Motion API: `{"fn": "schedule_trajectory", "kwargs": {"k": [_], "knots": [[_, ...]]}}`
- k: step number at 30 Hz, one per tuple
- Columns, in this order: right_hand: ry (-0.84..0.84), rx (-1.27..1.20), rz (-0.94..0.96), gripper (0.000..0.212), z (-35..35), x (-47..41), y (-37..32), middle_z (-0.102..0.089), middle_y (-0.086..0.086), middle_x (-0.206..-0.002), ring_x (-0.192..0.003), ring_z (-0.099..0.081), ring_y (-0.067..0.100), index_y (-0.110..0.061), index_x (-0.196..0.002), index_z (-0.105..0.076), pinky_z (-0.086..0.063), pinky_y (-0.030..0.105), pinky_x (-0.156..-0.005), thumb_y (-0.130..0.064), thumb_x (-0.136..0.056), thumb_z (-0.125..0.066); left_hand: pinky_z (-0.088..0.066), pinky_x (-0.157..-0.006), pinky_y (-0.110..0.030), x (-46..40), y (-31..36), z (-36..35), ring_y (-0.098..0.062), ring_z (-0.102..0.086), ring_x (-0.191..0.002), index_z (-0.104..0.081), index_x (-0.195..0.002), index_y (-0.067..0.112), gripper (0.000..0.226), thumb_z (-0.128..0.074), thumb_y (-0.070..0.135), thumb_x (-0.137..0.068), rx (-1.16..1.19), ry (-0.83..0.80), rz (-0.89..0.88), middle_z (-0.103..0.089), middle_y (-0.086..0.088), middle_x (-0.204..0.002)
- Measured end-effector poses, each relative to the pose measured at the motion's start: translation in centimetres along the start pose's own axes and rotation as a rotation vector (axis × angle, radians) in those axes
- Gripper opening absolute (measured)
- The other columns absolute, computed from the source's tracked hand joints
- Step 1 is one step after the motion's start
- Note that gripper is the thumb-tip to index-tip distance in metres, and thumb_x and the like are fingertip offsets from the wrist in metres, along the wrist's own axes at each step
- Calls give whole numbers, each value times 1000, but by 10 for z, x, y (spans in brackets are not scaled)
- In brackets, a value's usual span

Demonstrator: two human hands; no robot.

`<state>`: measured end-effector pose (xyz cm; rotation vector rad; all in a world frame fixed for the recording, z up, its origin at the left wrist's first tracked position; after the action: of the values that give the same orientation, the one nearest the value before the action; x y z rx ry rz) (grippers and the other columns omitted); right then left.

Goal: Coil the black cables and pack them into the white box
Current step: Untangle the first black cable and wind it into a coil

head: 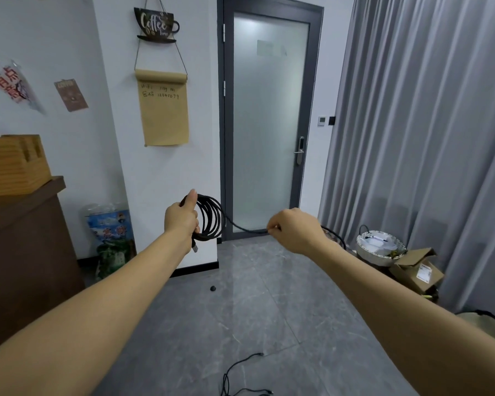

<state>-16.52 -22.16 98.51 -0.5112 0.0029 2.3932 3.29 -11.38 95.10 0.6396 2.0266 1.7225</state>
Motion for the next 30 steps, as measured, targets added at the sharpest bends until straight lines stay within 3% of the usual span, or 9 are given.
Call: {"fn": "schedule_trajectory", "kwargs": {"k": [5,12,15,18,20,23,25,28,30], "knots": [[-181,136,284,24,-13,4,-62,-69,-3,-95,-86,-61,22,-21,-91,-72,-46,28,-63,-16,-85,-49,-32,-54,-27,-2,4,-19,-17,-34,-52,-38,-70,15,37,-45,39,-97,-316,-97,-137,-37,-2,-61],[-140,-355,310,6,6,2,-85,-67,5,-92,-79,-58,18,-8,-84,-70,-50,33,-77,-13,-83,-68,-35,-50,-26,23,-3,-65,-15,-43,-54,-44,-72,11,32,-41,31,-97,-661,-402,-281,-47,-1,-63],[-63,-466,236,10,17,0,-71,-63,4,-87,-79,-59,17,-6,-78,-67,-50,29,-76,-15,-80,-72,-44,-52,-24,40,-6,-77,-15,-51,-49,-44,-70,10,36,-41,32,-98,-535,-523,-201,-52,-4,-58],[28,-581,132,20,27,-3,-50,-56,-4,-75,-67,-51,8,-10,-77,-62,-43,14,-61,-22,-74,-78,-36,-46,-19,54,-8,-85,-9,-38,-38,-38,-63,16,44,-41,41,-99,-388,-595,-102,-39,6,-44],[23,-547,95,30,29,-4,-40,-52,-7,-79,-64,-45,4,-9,-90,-62,-37,8,-55,-27,-73,-79,-27,-45,-18,60,-9,-90,-8,-27,-37,-35,-61,18,46,-39,43,-99,-342,-644,-54,-28,10,-41],[-89,-436,140,46,21,-4,-37,-49,-9,-100,-77,-47,1,-15,-114,-57,-38,6,-63,-29,-75,-78,-23,-44,-18,66,-12,-95,-6,-22,-36,-39,-64,16,46,-38,47,-98,-350,-709,-23,-28,10,-40],[-171,-382,171,41,11,-1,-36,-49,-8,-98,-83,-49,4,-14,-113,-58,-40,8,-67,-21,-77,-75,-27,-42,-17,71,-13,-98,-7,-21,-36,-40,-64,15,49,-39,53,-95,-375,-752,-1,-28,9,-41],[-263,-350,154,6,-4,5,-35,-59,-4,-81,-72,-53,11,-16,-90,-60,-41,18,-64,-12,-85,-62,-26,-39,-17,80,-16,-105,-7,-19,-36,-39,-63,15,52,-46,61,-86,-390,-836,55,-27,8,-44],[-284,-345,125,10,-11,8,-33,-59,-4,-75,-66,-53,10,-19,-85,-56,-42,19,-63,-11,-90,-53,-25,-38,-16,81,-19,-107,-6,-19,-37,-40,-63,14,52,-52,60,-83,-370,-845,89,-27,8,-45]]}}
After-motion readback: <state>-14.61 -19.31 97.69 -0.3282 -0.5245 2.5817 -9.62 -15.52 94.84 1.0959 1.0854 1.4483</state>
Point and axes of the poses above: each hand's wrist, its own x-axis away from the middle knuckle, its own z-axis out of the back of the hand, y = z × x, the point moved 10 cm from there along -x, towards the middle knuckle
